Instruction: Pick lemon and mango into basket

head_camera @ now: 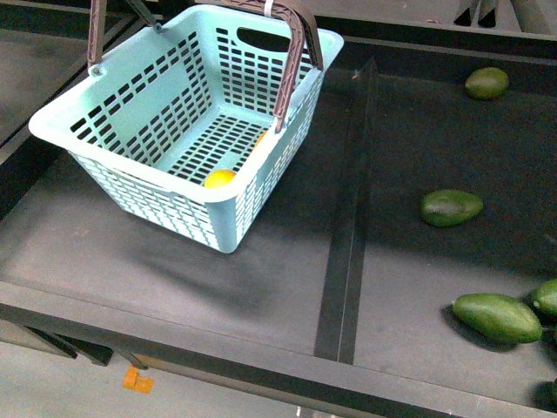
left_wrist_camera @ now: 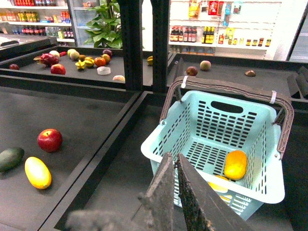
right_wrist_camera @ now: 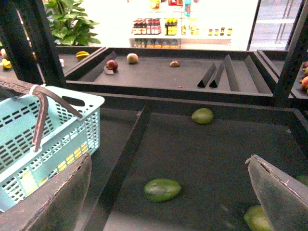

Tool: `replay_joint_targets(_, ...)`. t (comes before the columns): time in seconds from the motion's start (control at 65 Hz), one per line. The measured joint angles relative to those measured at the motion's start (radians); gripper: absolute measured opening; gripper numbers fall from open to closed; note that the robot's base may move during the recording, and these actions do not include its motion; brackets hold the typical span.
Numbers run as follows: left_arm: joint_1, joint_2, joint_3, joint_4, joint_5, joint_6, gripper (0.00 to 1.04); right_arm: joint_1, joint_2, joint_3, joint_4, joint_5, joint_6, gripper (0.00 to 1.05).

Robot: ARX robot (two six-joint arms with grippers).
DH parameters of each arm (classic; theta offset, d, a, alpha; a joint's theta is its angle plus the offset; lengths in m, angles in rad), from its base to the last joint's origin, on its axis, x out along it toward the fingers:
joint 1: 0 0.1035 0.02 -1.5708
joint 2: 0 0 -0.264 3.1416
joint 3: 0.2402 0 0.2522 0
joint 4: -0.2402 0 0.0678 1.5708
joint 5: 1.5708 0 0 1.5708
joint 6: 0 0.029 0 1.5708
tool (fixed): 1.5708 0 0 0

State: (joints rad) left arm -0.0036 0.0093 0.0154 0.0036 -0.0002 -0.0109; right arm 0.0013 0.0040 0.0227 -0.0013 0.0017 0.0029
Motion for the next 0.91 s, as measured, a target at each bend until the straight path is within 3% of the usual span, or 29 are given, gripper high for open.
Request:
replay_joint_targets(0.4, 0.0, -0.003, 0.0, -0.002, 0.0, -0.001, 0.04, 0.0, 0.0, 0.0, 0.0, 0.0, 0.0, 0.96)
replay_joint_targets(0.815, 0.0, -0.003, 0.0, -0.002, 0.0, 0.0, 0.98, 0.0, 0.0, 0.0, 0.0, 0.0, 0.0, 0.96)
replay_joint_targets(0.907, 0.0, -0.003, 0.0, -0.002, 0.0, 0.002, 0.98, 0.0, 0.0, 0.0, 0.0, 0.0, 0.0, 0.96)
